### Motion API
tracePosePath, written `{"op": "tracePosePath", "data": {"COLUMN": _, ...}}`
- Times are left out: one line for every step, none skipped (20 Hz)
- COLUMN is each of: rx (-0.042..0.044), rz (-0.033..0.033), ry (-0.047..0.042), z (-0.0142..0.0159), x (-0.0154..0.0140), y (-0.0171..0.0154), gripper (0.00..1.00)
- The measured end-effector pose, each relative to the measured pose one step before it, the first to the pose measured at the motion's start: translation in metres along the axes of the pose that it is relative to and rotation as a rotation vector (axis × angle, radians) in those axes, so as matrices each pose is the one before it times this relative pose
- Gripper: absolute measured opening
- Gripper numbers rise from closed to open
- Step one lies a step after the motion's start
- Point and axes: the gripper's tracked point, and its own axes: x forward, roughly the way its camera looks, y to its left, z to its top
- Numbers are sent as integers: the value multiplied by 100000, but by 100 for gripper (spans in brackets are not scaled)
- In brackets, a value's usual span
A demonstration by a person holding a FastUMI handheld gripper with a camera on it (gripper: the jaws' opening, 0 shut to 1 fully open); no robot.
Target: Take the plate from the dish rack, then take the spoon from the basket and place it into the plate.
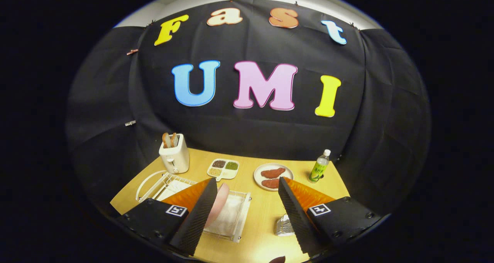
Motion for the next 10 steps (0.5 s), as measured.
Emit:
{"op": "tracePosePath", "data": {"rx": -424, "rz": -341, "ry": 3950, "z": -1221, "x": 1211, "y": 1081, "gripper": 98}}
{"op": "tracePosePath", "data": {"rx": -820, "rz": -304, "ry": 4064, "z": -1298, "x": 1159, "y": 1049, "gripper": 98}}
{"op": "tracePosePath", "data": {"rx": -1215, "rz": -610, "ry": 4227, "z": -1170, "x": 1108, "y": 968, "gripper": 98}}
{"op": "tracePosePath", "data": {"rx": -1193, "rz": -1289, "ry": 3461, "z": -1043, "x": 1184, "y": 628, "gripper": 95}}
{"op": "tracePosePath", "data": {"rx": -100, "rz": -1808, "ry": 3381, "z": -1021, "x": 1090, "y": 515, "gripper": 92}}
{"op": "tracePosePath", "data": {"rx": 883, "rz": -1309, "ry": 3356, "z": -782, "x": 1060, "y": 713, "gripper": 84}}
{"op": "tracePosePath", "data": {"rx": 1611, "rz": -1310, "ry": 2256, "z": -627, "x": 946, "y": 741, "gripper": 82}}
{"op": "tracePosePath", "data": {"rx": 1045, "rz": -1616, "ry": 1893, "z": -583, "x": 1031, "y": 585, "gripper": 77}}
{"op": "tracePosePath", "data": {"rx": -95, "rz": -2911, "ry": 2445, "z": -725, "x": 1192, "y": 212, "gripper": 74}}
{"op": "tracePosePath", "data": {"rx": 718, "rz": -4366, "ry": 2156, "z": -688, "x": 963, "y": -102, "gripper": 64}}
